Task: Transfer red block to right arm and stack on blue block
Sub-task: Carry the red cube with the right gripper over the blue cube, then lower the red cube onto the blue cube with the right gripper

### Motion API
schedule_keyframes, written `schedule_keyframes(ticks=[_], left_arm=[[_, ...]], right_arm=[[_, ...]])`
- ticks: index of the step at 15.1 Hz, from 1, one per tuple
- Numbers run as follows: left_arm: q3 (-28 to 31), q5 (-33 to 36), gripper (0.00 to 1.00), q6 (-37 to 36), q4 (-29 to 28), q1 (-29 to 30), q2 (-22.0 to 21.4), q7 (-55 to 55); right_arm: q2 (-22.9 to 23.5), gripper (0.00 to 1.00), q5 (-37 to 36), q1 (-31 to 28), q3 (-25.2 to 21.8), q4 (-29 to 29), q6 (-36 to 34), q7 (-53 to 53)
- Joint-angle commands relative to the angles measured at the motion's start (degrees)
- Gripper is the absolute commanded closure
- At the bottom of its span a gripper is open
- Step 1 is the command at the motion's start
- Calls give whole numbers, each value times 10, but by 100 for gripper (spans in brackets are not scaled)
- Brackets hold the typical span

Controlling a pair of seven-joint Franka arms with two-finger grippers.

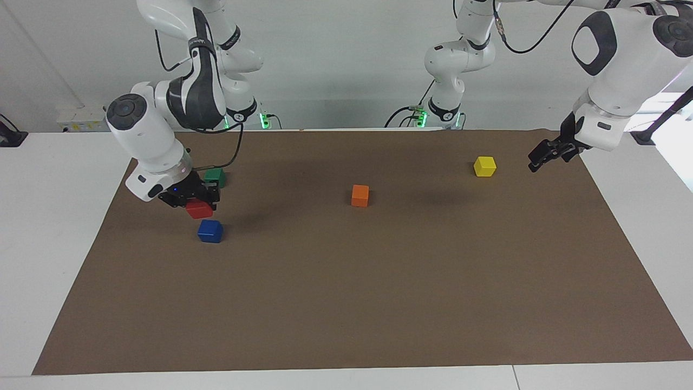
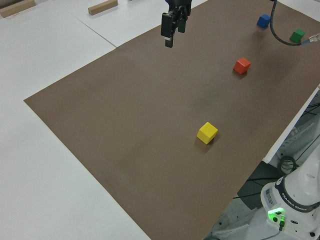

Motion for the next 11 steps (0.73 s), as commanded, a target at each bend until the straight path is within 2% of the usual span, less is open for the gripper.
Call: schedule_keyframes(ticks=[1,4,7,11], left_arm=[[15,-5,0,41,-61,-23,-38,-2],[17,-6,0,23,-80,-31,-66,3],[18,-6,0,42,-77,-37,-64,3],[35,-9,0,54,-68,-58,-60,0]], right_arm=[[1,100,-36,-6,5,-24,28,62],[5,100,-75,-5,6,-47,47,109],[10,100,-82,-8,6,-89,121,112],[23,100,-83,-16,6,-99,147,112]])
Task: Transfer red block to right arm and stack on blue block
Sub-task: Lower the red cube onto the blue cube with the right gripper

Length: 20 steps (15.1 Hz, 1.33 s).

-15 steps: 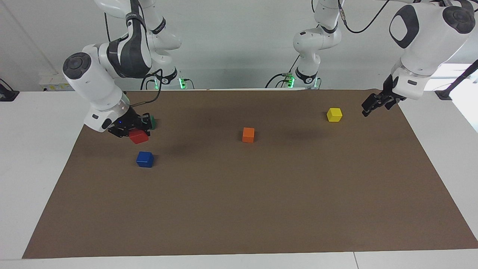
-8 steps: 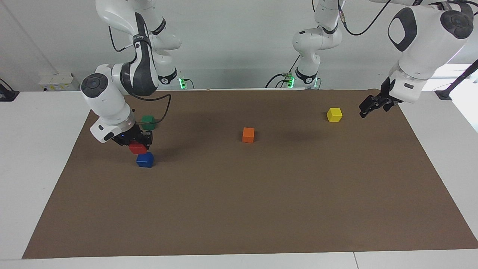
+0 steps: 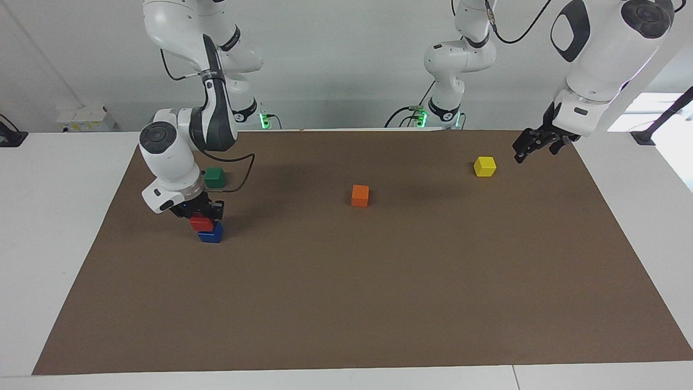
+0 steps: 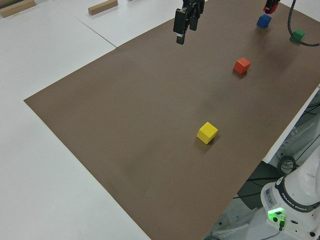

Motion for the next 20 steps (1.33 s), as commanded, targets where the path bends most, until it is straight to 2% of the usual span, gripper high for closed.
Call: schedule_keyframes(ticks=[1,4,9,17,18,19,20], left_arm=[[18,-8,0,23,-9,-16,-7,4],[25,-43,0,15,27,-14,10,6],[24,-22,0,-4,47,-14,12,24],[23,-16,0,4,46,-15,12,102],[23,-15,0,8,45,-16,13,103],[22,-16,0,9,45,-17,13,102],[22,-16,0,10,45,-17,13,102]], right_arm=[[1,100,-17,-18,6,-13,26,11],[5,100,-16,-19,6,-16,30,13],[8,100,-13,-21,7,-8,21,9],[9,98,-1,-27,8,-4,16,5],[8,55,12,-26,8,0,14,3],[6,36,16,-26,8,3,10,3],[6,32,17,-26,8,5,4,3]])
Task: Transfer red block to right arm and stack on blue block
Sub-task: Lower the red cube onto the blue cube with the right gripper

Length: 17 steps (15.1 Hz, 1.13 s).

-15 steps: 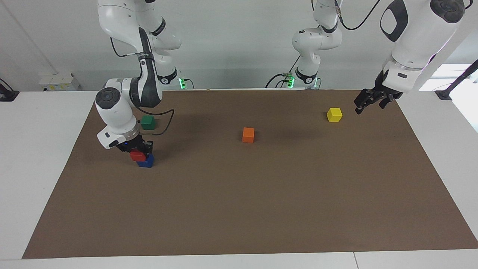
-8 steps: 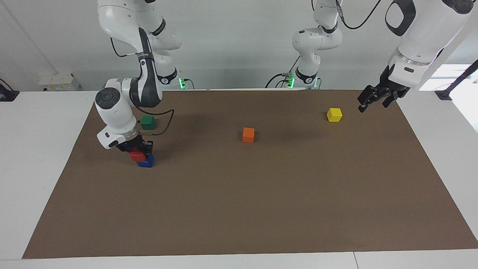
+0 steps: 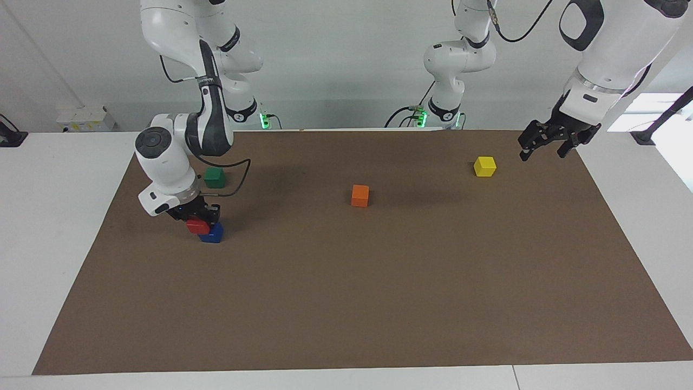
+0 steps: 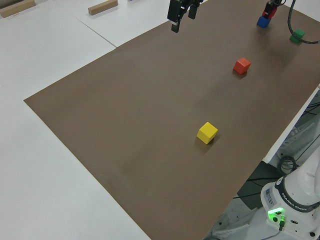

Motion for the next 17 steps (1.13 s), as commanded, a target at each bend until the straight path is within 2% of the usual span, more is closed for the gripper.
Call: schedule_keyframes(ticks=[1,3,5,7,12,15,17], left_arm=[[7,10,0,-3,13,-11,8,9],[7,10,0,-3,11,-14,8,4],[7,10,0,-3,6,-17,6,7],[7,10,0,-5,-5,-17,0,4],[7,10,0,-7,-17,-6,-7,4],[7,10,0,-7,-17,-7,-6,5],[7,10,0,-7,-17,-7,-6,4]], right_arm=[[-1,31,13,-9,8,8,-13,3],[-2,34,22,-9,8,13,-17,3],[2,31,23,-9,9,35,-41,3],[-2,2,24,-3,9,50,-64,5],[-12,0,23,0,15,139,-179,-3],[-31,0,22,2,19,194,-229,-97],[-55,0,23,-1,19,203,-247,-125]])
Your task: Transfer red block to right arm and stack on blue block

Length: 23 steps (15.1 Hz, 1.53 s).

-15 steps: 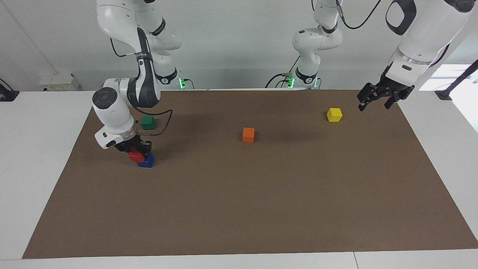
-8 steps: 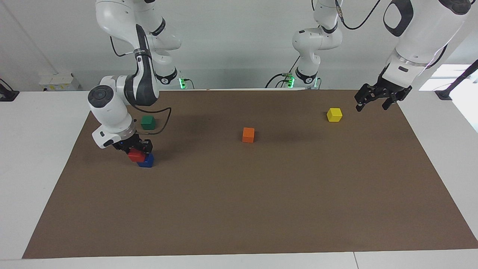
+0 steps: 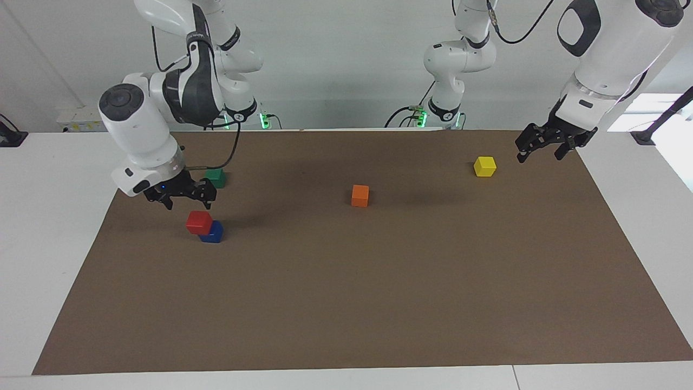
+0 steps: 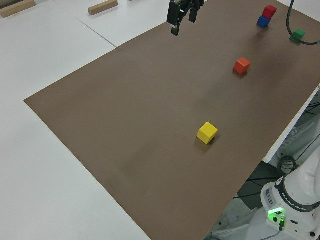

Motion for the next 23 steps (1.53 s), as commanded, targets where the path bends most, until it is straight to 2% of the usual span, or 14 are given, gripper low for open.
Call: schedule_keyframes(ticks=[1,3,8,11,16,19,23], left_arm=[[2,9,0,-6,-9,-1,-9,4],[2,9,0,-6,-10,-1,-9,3],[2,9,0,-6,-10,-1,-9,4],[2,9,0,-6,-9,-1,-9,3],[2,9,0,-6,-9,-1,-9,4],[2,9,0,-6,-10,-1,-9,3],[2,9,0,-6,-10,-1,-9,3]], right_arm=[[-33,0,10,-5,1,15,-25,-51],[-56,0,10,-4,2,23,-49,-54],[-94,0,11,-11,-5,71,-201,-50],[-114,0,12,-11,-13,65,-213,-49],[-112,0,13,-1,-26,72,-206,-36],[-112,0,49,23,-68,72,-206,-30],[-110,0,47,15,-67,78,-205,-34]])
